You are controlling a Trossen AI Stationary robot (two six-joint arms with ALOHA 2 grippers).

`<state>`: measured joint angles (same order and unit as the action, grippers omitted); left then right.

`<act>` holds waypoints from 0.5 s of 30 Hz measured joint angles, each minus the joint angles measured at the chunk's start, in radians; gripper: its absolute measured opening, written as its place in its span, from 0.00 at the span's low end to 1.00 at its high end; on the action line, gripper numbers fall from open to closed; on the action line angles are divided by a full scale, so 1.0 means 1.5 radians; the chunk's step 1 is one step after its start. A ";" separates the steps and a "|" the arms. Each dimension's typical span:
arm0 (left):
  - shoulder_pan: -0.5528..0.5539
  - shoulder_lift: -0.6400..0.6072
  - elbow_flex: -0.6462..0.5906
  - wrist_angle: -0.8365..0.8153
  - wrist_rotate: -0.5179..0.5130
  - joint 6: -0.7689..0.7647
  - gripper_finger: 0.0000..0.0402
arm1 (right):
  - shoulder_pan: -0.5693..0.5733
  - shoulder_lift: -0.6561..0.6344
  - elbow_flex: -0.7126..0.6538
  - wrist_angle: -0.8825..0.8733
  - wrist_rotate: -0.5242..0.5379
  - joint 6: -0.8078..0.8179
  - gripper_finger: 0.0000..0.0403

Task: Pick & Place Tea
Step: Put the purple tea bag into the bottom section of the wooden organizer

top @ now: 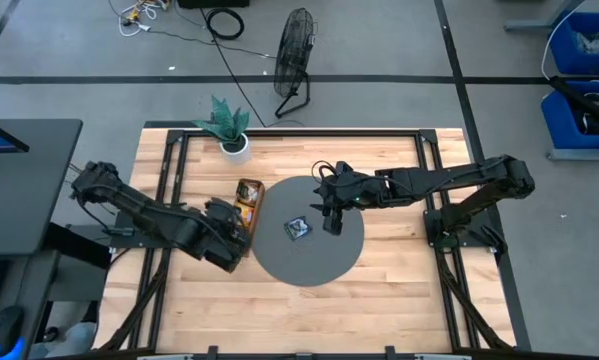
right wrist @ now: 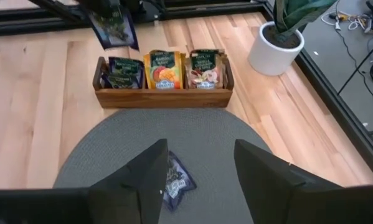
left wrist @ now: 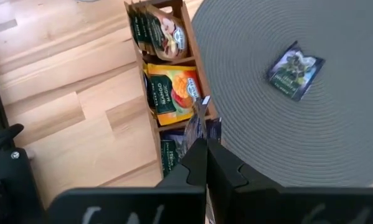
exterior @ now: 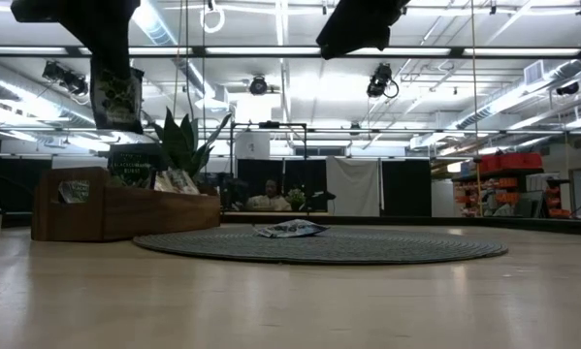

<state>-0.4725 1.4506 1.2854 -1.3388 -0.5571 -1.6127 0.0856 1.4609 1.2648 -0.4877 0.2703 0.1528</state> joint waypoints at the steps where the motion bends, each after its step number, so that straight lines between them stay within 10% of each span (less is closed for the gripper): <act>1: -0.001 0.008 0.000 0.000 0.000 0.000 0.00 | 0.000 0.000 0.000 0.003 0.000 0.000 0.48; 15: -0.002 0.052 -0.062 0.068 0.034 -0.015 0.00 | 0.000 0.000 0.000 0.022 0.001 -0.002 0.48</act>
<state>-0.4748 1.5285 1.1922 -1.2369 -0.5065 -1.6356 0.0856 1.4605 1.2648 -0.4552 0.2713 0.1495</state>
